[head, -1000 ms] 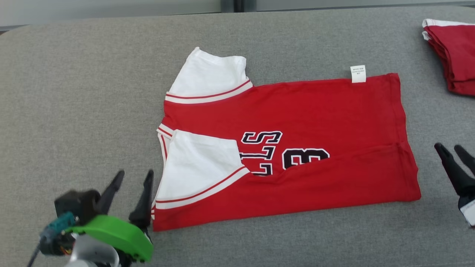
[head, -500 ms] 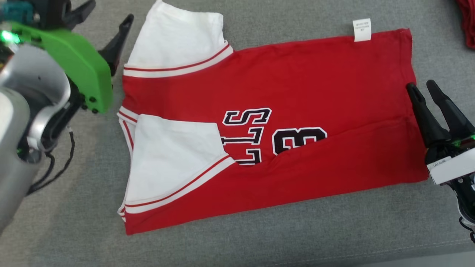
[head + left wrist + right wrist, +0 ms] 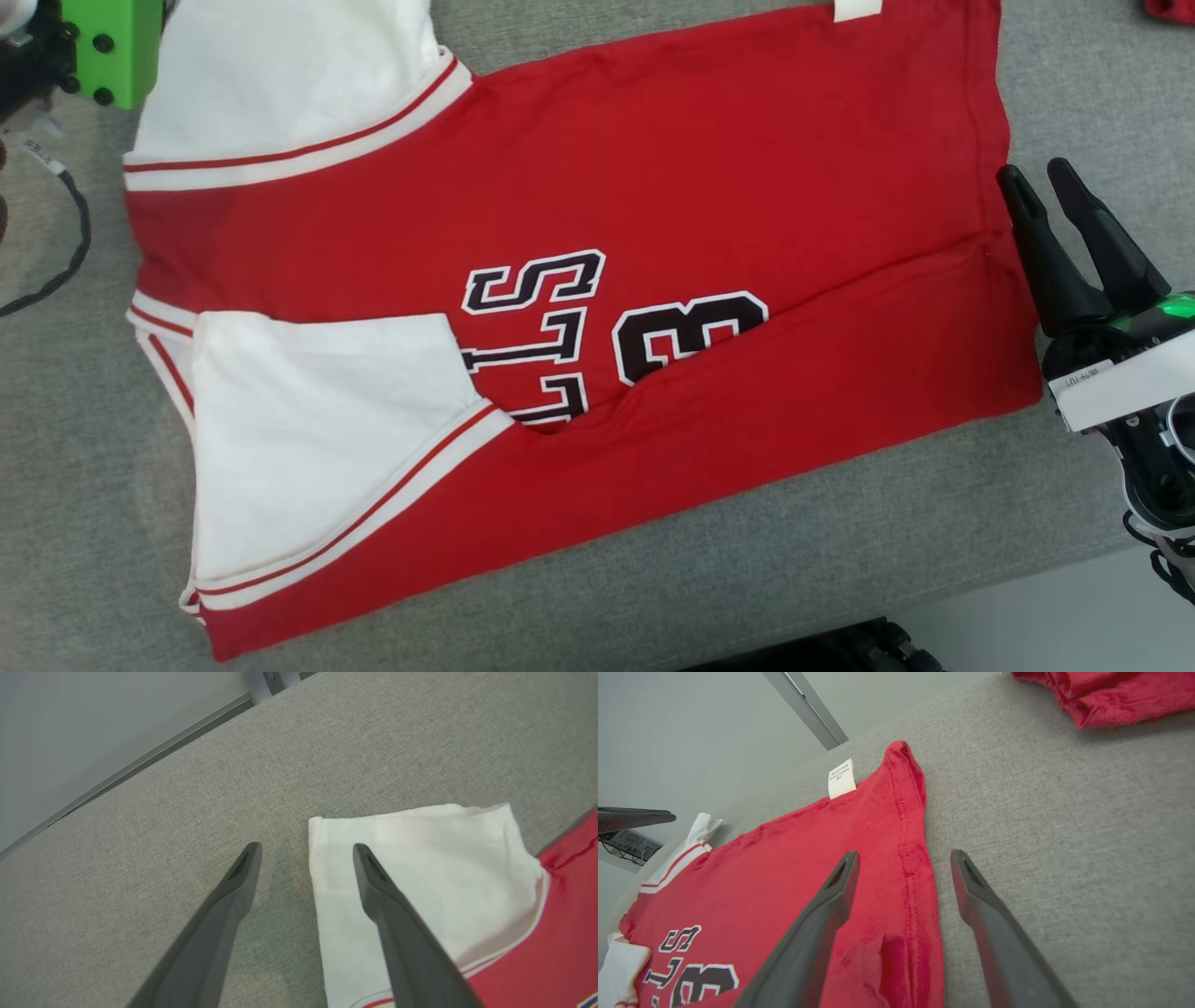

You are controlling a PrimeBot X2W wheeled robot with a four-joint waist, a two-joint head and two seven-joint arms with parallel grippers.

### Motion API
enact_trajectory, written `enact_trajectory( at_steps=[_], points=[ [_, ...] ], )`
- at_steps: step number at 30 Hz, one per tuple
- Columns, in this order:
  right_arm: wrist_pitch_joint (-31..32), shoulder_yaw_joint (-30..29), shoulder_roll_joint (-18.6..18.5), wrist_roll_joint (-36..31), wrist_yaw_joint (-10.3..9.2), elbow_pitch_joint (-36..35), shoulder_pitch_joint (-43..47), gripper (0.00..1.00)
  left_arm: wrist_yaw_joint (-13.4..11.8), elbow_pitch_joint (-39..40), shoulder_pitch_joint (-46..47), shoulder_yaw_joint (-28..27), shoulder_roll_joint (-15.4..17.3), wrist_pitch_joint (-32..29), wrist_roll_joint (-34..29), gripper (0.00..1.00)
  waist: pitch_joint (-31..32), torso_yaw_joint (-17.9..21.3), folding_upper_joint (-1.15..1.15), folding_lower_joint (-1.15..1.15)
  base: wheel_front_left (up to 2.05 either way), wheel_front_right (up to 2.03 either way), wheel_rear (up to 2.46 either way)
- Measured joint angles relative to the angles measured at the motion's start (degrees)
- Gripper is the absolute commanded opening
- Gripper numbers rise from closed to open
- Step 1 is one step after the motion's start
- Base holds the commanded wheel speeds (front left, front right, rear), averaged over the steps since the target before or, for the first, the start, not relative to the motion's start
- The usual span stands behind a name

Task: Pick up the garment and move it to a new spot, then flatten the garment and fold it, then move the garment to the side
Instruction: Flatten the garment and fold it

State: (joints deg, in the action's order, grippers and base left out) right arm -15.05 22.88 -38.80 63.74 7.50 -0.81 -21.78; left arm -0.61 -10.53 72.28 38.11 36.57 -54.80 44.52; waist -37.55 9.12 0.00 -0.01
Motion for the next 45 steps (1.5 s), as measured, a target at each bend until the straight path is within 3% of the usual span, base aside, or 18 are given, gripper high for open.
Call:
enact_trajectory(
  at_steps=[10,24,25,26,27,28,34,39,45],
  points=[
    [0.0,0.2,1.7,0.0,0.0,0.6,-0.9,1.0,0.7,-2.0,1.8,1.4,2.3,-3.2,-1.4,1.0,-2.5,3.8,0.0,0.0,0.0,0.0,0.0],
    [0.0,-0.3,2.6,0.0,0.0,0.8,-1.7,1.0,0.6,-2.6,2.1,1.6,4.4,-3.7,-1.8,1.0,-3.9,5.6,0.0,0.0,0.0,0.0,0.0],
    [0.0,-0.4,2.7,0.0,0.0,0.8,-1.7,1.0,0.6,-2.5,2.2,1.7,4.4,-3.9,-1.8,0.83,-4.0,5.6,0.0,0.0,0.0,0.0,0.0],
    [0.0,-0.4,2.7,-0.1,0.0,0.8,-1.7,1.0,0.6,-2.4,2.2,1.8,4.5,-4.0,-1.9,0.35,-4.0,5.6,0.0,0.0,0.0,0.0,0.0],
    [0.0,-0.4,2.7,-0.1,0.0,0.8,-1.7,1.0,0.6,-2.3,2.2,2.0,4.5,-4.0,-1.9,0.07,-4.1,5.6,0.0,0.0,0.0,0.0,0.0],
    [0.0,-0.4,2.7,-0.2,0.0,0.8,-1.7,1.0,0.6,-2.1,2.2,2.1,4.5,-3.8,-2.1,0.0,-4.1,5.6,0.0,0.0,0.0,0.0,0.0],
    [0.0,0.0,2.0,-0.4,0.0,0.6,-2.1,1.0,1.1,-1.8,2.0,2.0,4.4,-0.6,-2.4,0.0,-3.9,5.2,0.0,0.0,0.0,0.0,0.0],
    [0.0,2.5,-1.1,0.5,0.0,2.0,-4.4,1.0,2.6,-0.9,0.8,1.6,3.0,3.7,-1.6,0.0,-2.2,4.2,0.0,0.0,0.0,0.0,0.0],
    [10.9,7.0,-4.5,2.6,-0.02,7.5,-13.5,1.0,3.9,1.2,-1.0,1.7,2.5,6.1,-0.4,0.0,0.8,2.8,0.0,0.0,0.0,0.0,0.0]
  ],
)
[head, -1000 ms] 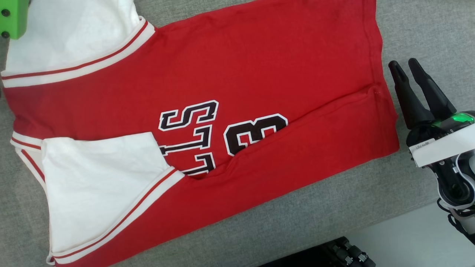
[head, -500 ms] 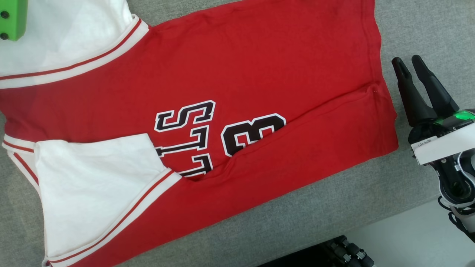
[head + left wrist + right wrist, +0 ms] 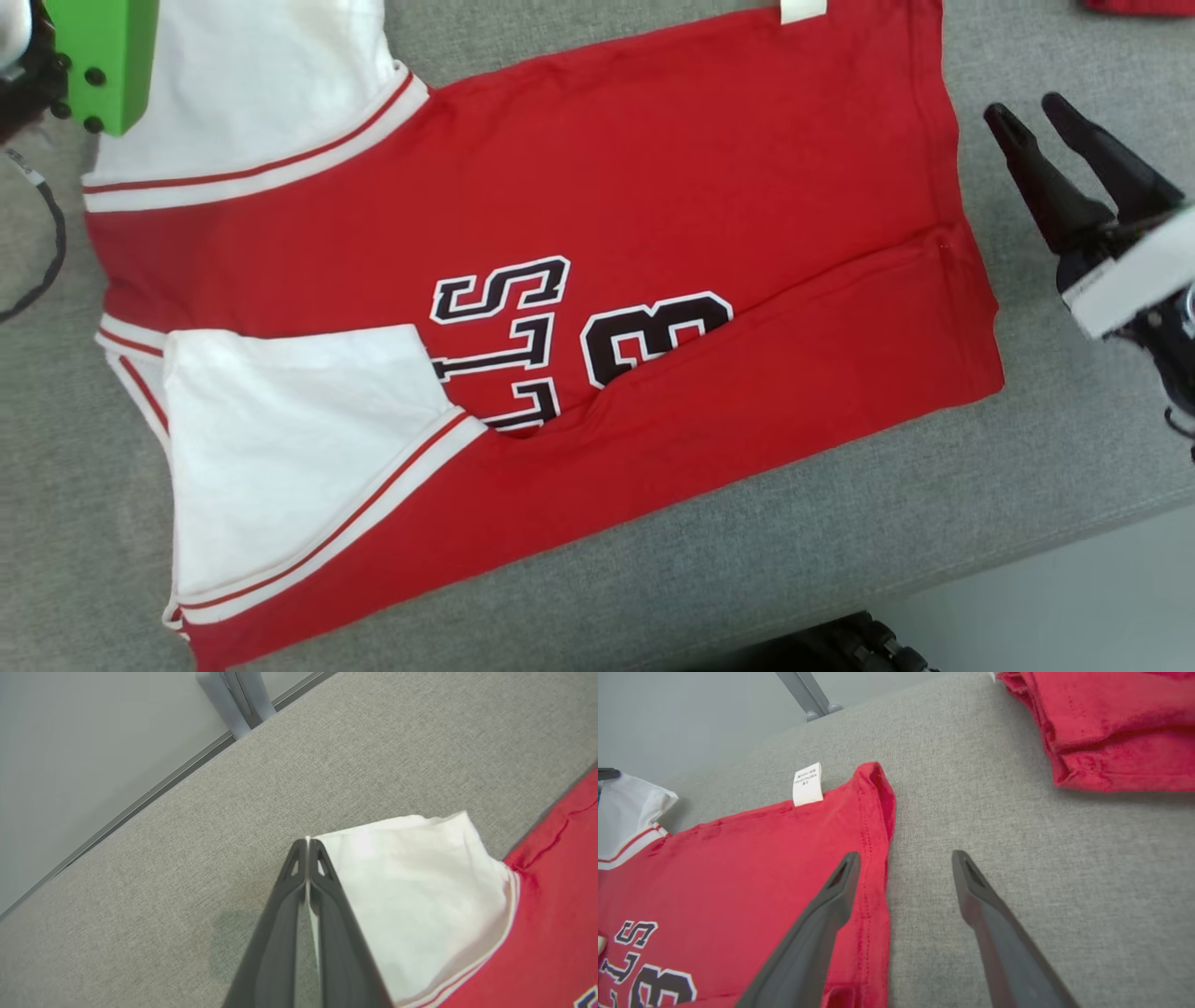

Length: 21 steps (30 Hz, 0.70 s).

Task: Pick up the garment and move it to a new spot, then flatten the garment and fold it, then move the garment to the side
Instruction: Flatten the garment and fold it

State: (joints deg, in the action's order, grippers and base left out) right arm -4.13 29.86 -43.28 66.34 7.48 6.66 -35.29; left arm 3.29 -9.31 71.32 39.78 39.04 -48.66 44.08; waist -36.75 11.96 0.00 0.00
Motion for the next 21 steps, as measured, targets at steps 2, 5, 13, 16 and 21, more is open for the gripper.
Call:
enact_trajectory(
  at_steps=[2,5,13,16,21],
  points=[
    [8.3,1.9,0.2,0.9,0.0,3.5,-5.6,1.0,0.3,1.5,-1.1,0.3,0.2,0.0,0.7,0.0,1.6,-0.7,0.0,0.0,0.0,0.0,0.0],
    [16.3,2.9,0.9,2.9,0.01,6.6,-10.5,1.0,0.3,3.4,-1.5,0.8,0.2,-0.4,0.9,0.0,2.8,-1.5,0.0,0.0,0.0,0.0,0.0],
    [27.7,0.8,0.4,13.2,0.0,9.8,-17.9,1.0,0.3,7.3,-1.4,1.8,-1.5,-0.7,1.2,0.0,3.1,-5.1,0.0,0.0,0.0,0.0,0.0],
    [29.8,-3.0,-0.5,21.0,0.0,11.1,-17.2,1.0,0.6,8.0,-1.3,2.4,-2.5,-0.2,1.2,0.0,2.6,-6.6,0.0,0.0,0.0,0.0,0.0],
    [30.3,-10.4,-2.8,31.4,0.0,12.5,-11.9,1.0,0.8,8.9,-1.1,2.6,-3.0,0.9,1.1,0.0,1.6,-9.0,0.0,0.0,0.0,0.0,0.0]
  ],
)
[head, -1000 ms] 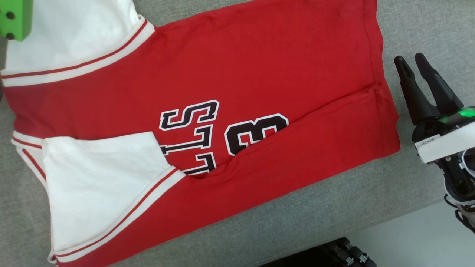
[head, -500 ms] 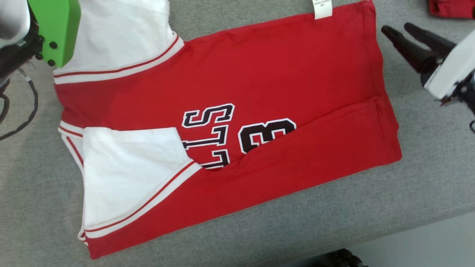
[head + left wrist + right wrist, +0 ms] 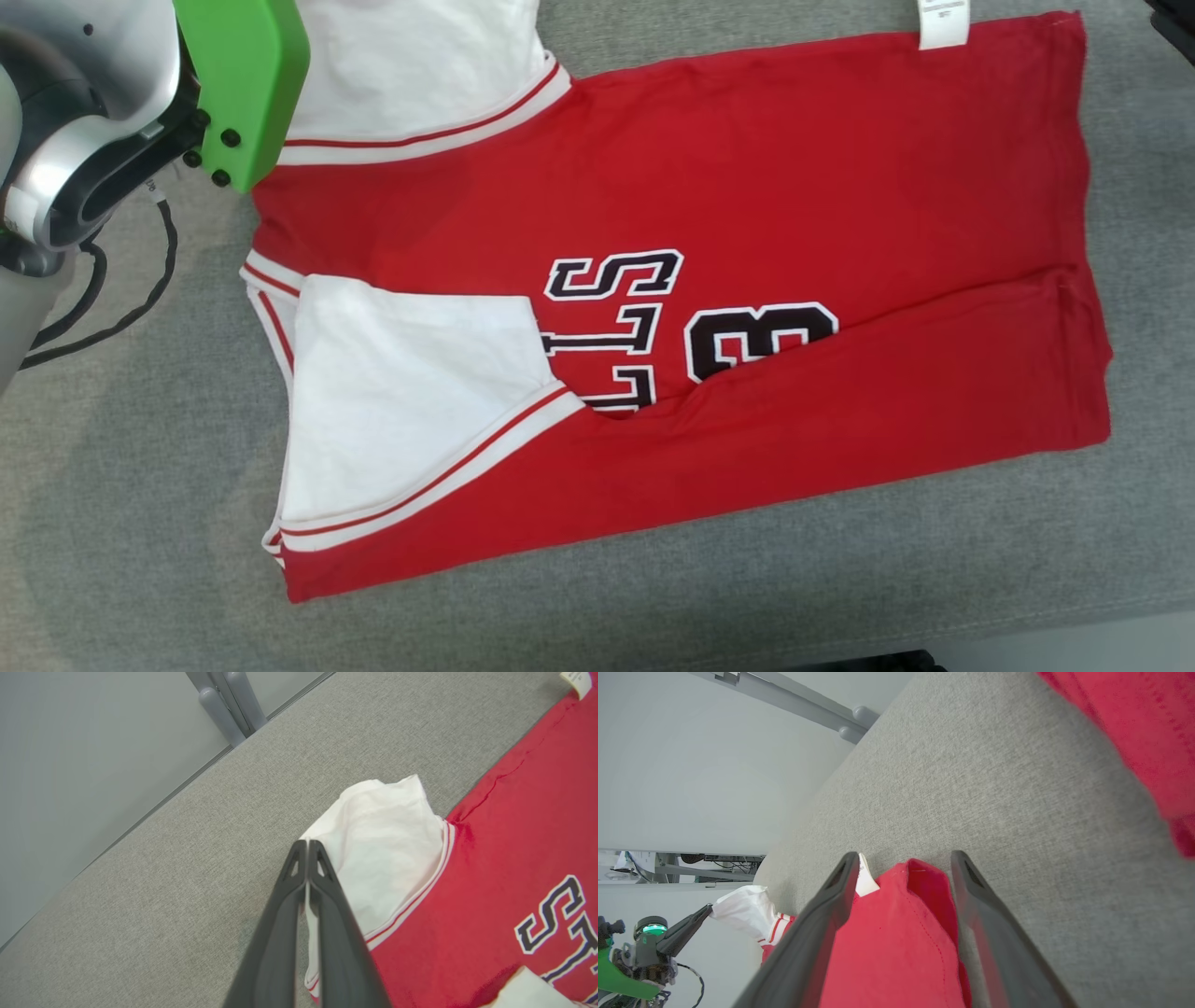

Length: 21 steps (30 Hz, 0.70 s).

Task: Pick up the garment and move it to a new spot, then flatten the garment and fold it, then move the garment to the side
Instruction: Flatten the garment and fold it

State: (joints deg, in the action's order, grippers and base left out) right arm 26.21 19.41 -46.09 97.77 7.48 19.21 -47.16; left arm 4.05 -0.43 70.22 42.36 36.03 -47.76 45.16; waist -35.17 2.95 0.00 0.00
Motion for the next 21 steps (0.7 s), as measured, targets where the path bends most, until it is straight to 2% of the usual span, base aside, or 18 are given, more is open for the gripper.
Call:
enact_trajectory(
  at_steps=[6,15,16,17,18,19,20,21],
  points=[
    [2.6,-4.2,-0.2,5.6,0.0,-1.2,4.4,1.0,0.0,0.5,0.0,0.0,0.4,0.0,0.0,0.0,-1.1,-1.4,0.0,0.0,0.0,0.0,0.0],
    [4.2,-4.3,0.1,3.8,0.0,-3.7,5.1,1.0,0.0,1.0,0.2,0.3,0.0,0.0,0.0,0.0,-2.4,-2.6,0.0,0.0,0.0,0.0,0.0],
    [4.5,-4.3,0.1,3.6,0.0,-3.7,5.0,0.83,0.0,0.9,0.3,0.4,-0.1,-0.1,0.0,0.0,-2.5,-2.7,0.0,0.0,0.0,0.0,0.0],
    [4.5,-4.3,0.1,3.4,0.0,-3.9,4.8,0.5,0.0,0.9,0.3,0.4,-0.2,0.0,0.0,0.0,-2.6,-2.9,0.0,0.0,0.0,0.0,0.0],
    [4.5,-4.4,0.1,3.3,0.0,-4.0,4.6,0.35,0.0,0.9,0.3,0.4,-0.3,0.0,0.0,0.0,-2.7,-3.0,0.0,0.0,0.0,0.0,0.0],
    [4.5,-4.6,0.1,3.1,0.0,-4.3,4.5,0.1,0.0,0.8,0.4,0.5,-0.3,0.0,0.0,0.0,-2.8,-3.0,0.0,0.0,0.0,0.0,0.0],
    [4.4,-4.8,0.0,2.7,0.0,-4.6,4.5,0.0,0.0,0.8,0.5,0.5,-0.3,0.0,-0.1,0.0,-2.8,-3.1,0.0,0.0,0.0,0.0,0.0],
    [4.4,-5.1,0.0,2.4,0.0,-4.7,4.4,0.0,0.0,0.7,0.7,0.6,-0.3,0.1,-0.3,0.0,-2.8,-3.1,0.0,0.0,0.0,0.0,0.0]
  ],
)
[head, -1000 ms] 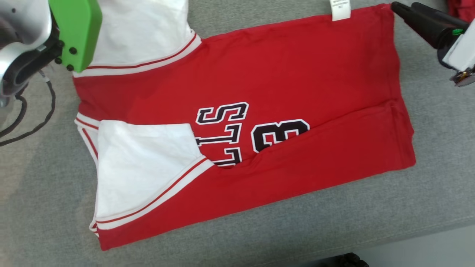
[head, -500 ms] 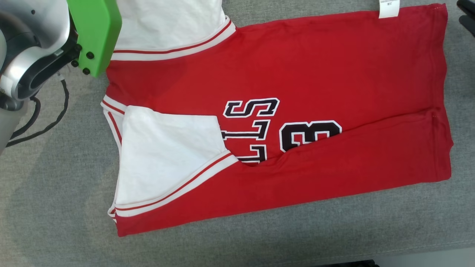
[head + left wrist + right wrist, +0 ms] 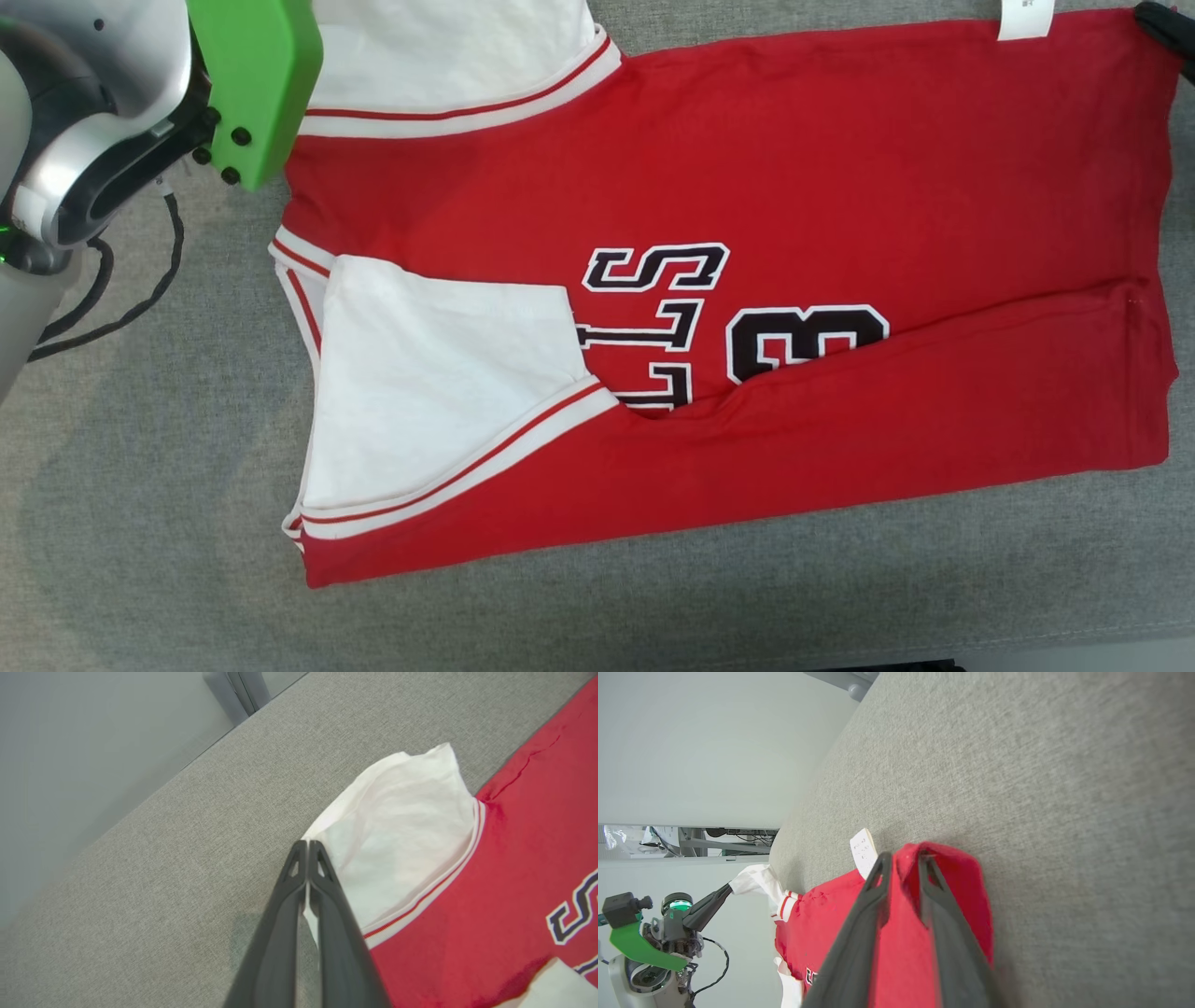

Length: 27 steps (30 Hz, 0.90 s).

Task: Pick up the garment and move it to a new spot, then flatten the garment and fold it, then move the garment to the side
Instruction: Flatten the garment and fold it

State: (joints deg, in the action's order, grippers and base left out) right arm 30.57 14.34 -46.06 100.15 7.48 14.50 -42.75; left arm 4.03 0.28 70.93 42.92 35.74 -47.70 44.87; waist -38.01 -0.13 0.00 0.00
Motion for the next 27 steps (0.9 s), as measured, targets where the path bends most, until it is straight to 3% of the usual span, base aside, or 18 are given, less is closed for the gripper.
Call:
enact_trajectory(
  at_steps=[7,18,27],
  points=[
    [-0.8,-1.4,-0.2,-1.5,0.0,-1.2,-0.2,0.0,0.3,-0.5,0.6,0.1,0.5,1.3,-0.9,0.0,0.1,0.2,0.0,0.0,0.0,0.0,0.0],
    [-4.0,-6.5,1.0,-2.4,0.0,-4.5,0.3,0.0,1.8,-0.9,1.6,-2.5,1.2,10.8,-1.7,0.0,1.4,0.2,0.0,0.0,0.0,0.0,0.0],
    [-3.9,-9.2,1.7,-2.5,0.0,-5.5,4.9,0.0,0.9,2.7,-5.1,-5.9,3.6,13.1,5.2,0.0,3.8,-0.4,0.0,0.0,0.0,0.0,0.0]
  ],
)
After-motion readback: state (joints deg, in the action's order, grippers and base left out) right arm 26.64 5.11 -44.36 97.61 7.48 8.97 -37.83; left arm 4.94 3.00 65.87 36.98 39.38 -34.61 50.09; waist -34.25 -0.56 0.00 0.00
